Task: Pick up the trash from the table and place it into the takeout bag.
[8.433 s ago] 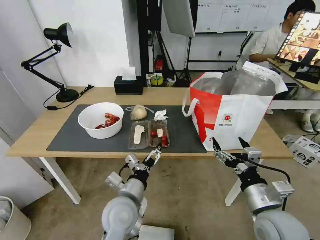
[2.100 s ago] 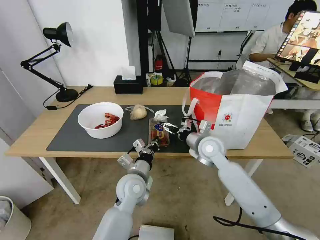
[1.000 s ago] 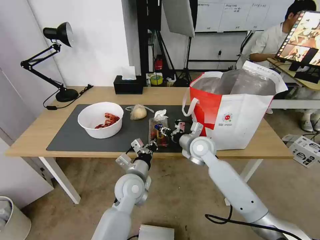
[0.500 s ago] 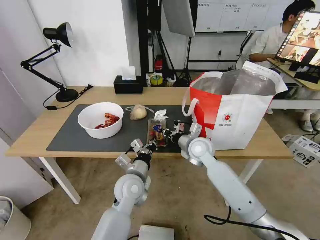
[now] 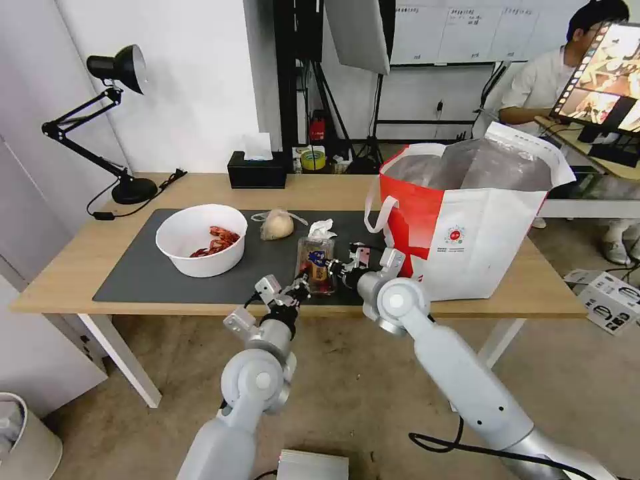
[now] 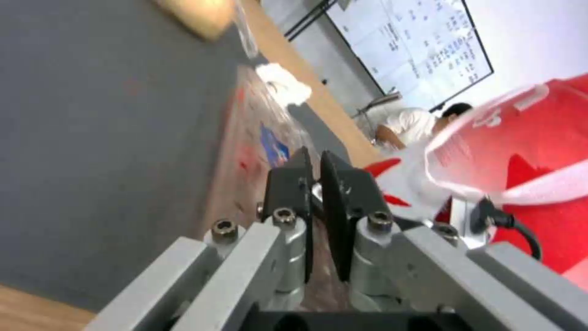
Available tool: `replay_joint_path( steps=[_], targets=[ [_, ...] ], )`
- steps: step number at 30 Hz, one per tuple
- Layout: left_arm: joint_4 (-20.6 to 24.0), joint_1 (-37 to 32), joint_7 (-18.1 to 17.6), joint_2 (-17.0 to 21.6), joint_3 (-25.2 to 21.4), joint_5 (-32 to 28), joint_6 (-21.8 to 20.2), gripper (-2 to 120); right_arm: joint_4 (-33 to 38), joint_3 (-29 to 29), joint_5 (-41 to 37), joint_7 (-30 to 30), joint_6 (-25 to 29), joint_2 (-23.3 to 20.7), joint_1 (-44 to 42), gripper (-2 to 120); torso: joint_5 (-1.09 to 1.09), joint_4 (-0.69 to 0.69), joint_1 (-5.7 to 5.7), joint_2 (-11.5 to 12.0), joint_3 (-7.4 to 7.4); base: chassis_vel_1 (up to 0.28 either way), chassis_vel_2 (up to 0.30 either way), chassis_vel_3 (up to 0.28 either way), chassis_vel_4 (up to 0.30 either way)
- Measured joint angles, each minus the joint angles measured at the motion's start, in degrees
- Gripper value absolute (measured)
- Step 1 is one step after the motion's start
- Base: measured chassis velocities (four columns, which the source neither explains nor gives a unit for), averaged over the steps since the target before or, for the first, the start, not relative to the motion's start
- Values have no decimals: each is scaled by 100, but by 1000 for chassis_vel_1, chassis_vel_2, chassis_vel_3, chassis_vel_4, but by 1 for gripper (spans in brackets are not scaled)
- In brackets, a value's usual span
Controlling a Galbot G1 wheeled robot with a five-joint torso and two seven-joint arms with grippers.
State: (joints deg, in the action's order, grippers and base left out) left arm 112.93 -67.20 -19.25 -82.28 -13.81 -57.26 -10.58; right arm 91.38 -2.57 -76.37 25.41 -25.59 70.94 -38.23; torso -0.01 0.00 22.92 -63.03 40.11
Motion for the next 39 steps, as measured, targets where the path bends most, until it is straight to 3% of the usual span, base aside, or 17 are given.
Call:
replay_joint_path(
  steps=[9,11,16,17,22,24,26,27,32,39],
  targets=[
    [419,-386,315,620,-620,581,81,15,24,26,2,13,-2,-25,46,0,-1,0,0,1,0,0,0,0,0],
    [540,-651,499,825,-874,829,119,27,37,52,2,15,-2,-23,47,0,0,0,0,0,0,0,0,0,0],
    [622,-975,757,977,-1101,1286,220,38,49,89,2,11,-2,-19,29,0,0,0,0,1,0,0,0,0,0],
    [681,-1263,1021,1044,-1245,1744,342,48,67,124,1,4,-2,-17,13,0,-1,0,0,0,0,0,0,0,0],
    [737,-1581,1285,1058,-1409,2345,521,62,104,172,-7,-2,-2,-9,-19,0,0,0,0,0,0,0,0,0,0],
    [739,-1798,1506,1051,-1548,2853,708,72,174,210,-26,-9,-1,-3,-62,0,0,0,0,1,0,0,0,0,0],
    [739,-1815,1521,1050,-1557,2889,724,74,180,213,-27,-9,-1,-2,-65,0,0,0,0,0,0,0,0,0,0],
    [739,-1937,1624,1040,-1629,3113,830,82,225,238,-38,-12,-1,3,-93,0,0,0,0,1,0,0,0,0,0],
    [722,-2184,1792,982,-1808,3574,1122,99,390,352,-115,-19,1,32,-161,0,1,0,0,1,0,0,0,0,0],
    [577,-2384,1900,850,-1916,4001,1420,100,871,502,-332,32,3,-2,-210,0,1,0,0,0,-1,0,0,0,0]
  ],
)
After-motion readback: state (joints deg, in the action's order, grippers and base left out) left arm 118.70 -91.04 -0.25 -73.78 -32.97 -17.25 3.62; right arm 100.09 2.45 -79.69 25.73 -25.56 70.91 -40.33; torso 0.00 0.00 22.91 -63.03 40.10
